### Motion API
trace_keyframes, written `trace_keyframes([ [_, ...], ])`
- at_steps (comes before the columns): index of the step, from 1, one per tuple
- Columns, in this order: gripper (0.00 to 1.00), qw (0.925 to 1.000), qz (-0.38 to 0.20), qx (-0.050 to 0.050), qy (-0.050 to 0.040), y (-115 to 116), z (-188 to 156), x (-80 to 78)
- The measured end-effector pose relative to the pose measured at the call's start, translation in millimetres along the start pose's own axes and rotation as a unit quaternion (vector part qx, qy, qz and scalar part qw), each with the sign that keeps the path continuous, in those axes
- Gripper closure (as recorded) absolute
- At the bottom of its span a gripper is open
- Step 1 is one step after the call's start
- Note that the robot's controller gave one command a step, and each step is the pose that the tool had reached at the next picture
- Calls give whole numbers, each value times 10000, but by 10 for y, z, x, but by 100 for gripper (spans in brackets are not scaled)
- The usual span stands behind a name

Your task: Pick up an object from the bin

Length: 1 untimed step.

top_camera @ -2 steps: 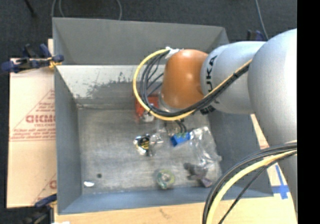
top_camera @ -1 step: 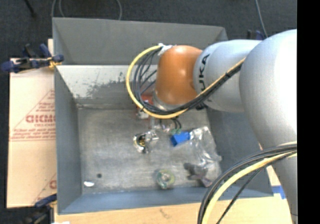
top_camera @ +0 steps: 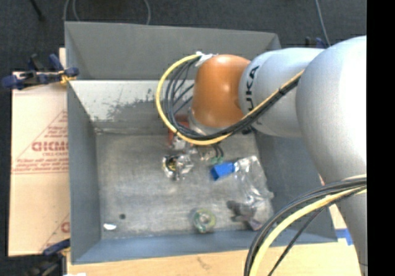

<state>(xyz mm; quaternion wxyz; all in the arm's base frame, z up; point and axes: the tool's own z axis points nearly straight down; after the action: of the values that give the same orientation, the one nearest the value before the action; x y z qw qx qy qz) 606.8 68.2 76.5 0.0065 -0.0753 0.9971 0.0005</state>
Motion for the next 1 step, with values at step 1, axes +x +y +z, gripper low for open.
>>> trace_keyframes([
  [1, 100, 10000, 5, 1, 24, -12, -310, -25],
])
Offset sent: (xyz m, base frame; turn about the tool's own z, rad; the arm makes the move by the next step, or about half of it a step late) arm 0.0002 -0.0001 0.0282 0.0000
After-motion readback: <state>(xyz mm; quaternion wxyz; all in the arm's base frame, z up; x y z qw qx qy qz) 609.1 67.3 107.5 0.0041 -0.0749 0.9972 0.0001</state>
